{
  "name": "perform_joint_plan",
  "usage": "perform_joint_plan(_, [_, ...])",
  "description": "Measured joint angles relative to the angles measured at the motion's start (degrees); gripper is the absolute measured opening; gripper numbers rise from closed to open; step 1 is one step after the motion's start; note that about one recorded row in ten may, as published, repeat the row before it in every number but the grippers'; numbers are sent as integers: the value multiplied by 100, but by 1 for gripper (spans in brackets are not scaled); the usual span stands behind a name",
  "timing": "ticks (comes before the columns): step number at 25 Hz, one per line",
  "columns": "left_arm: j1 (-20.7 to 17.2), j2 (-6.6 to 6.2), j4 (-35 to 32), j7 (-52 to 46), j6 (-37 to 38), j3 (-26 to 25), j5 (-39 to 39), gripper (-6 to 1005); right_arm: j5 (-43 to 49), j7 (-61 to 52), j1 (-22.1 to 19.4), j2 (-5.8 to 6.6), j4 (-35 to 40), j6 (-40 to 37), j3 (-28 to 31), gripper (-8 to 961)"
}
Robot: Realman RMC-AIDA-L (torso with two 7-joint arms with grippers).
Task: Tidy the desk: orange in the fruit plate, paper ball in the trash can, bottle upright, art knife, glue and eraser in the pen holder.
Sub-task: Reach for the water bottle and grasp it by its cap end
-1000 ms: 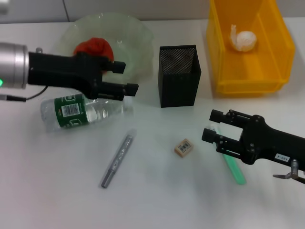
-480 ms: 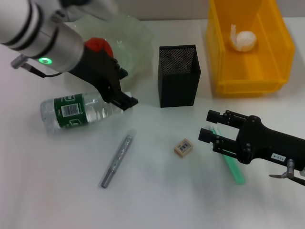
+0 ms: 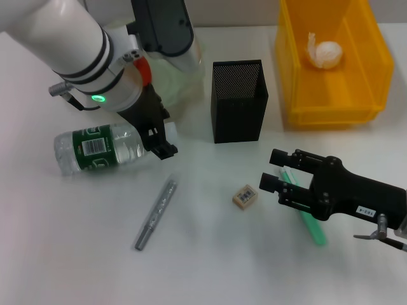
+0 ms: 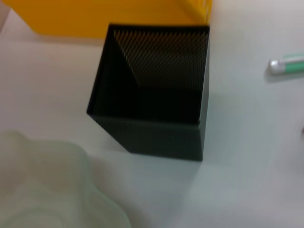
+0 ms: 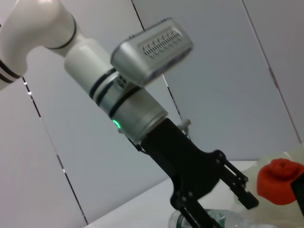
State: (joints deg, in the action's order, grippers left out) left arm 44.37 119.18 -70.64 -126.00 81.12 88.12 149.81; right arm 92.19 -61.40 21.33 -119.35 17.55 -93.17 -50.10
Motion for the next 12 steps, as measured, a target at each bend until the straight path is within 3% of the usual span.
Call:
perform_joint_plan(2, [0,0,0,0,0,0,0,707,0,2,27,0,-42,4,-7,633])
perform_joint_plan(4, [194,0,565,-23,-343,218,180,700,0,3,41,0,-61,6,-7,633])
perform_joint_plan(12, [193,0,653,-33,-546,280,211,655,1,5,116,-8,-163,10,9,635])
